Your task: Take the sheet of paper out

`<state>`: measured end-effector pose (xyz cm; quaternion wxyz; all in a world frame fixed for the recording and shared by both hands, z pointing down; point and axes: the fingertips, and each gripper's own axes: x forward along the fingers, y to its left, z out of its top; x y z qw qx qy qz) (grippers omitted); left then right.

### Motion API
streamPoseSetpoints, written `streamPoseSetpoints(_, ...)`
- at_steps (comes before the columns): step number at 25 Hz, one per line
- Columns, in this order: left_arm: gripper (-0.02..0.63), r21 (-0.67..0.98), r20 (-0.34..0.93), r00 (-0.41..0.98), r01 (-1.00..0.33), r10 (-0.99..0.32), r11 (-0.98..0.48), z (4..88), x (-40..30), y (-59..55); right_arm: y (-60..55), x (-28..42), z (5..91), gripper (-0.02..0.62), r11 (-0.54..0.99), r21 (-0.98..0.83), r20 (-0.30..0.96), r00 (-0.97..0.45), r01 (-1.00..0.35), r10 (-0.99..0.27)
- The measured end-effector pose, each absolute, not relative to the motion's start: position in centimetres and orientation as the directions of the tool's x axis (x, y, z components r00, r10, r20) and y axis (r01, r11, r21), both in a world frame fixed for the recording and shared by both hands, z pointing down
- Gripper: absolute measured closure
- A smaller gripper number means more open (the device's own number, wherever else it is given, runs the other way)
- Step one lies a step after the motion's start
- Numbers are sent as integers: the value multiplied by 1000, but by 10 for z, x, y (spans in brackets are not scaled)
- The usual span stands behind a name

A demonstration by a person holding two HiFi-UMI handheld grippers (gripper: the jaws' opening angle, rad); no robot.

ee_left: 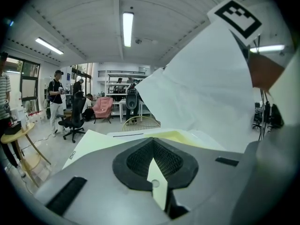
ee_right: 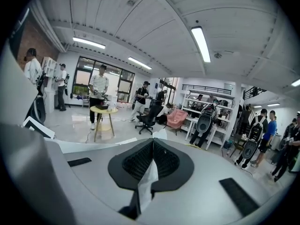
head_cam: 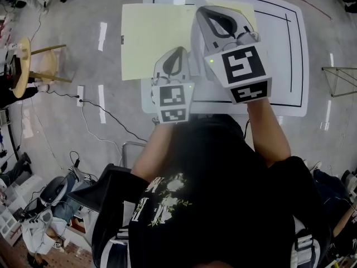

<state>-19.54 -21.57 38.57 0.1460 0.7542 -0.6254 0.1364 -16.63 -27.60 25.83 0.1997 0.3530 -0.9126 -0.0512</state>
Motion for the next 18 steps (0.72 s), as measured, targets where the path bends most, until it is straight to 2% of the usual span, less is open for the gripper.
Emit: streamPoseSetpoints(18,612,46,392,259,-964,-883,-262,381,-63,-233,-286,-31,244,594,705,233,308,-637,-670,-707)
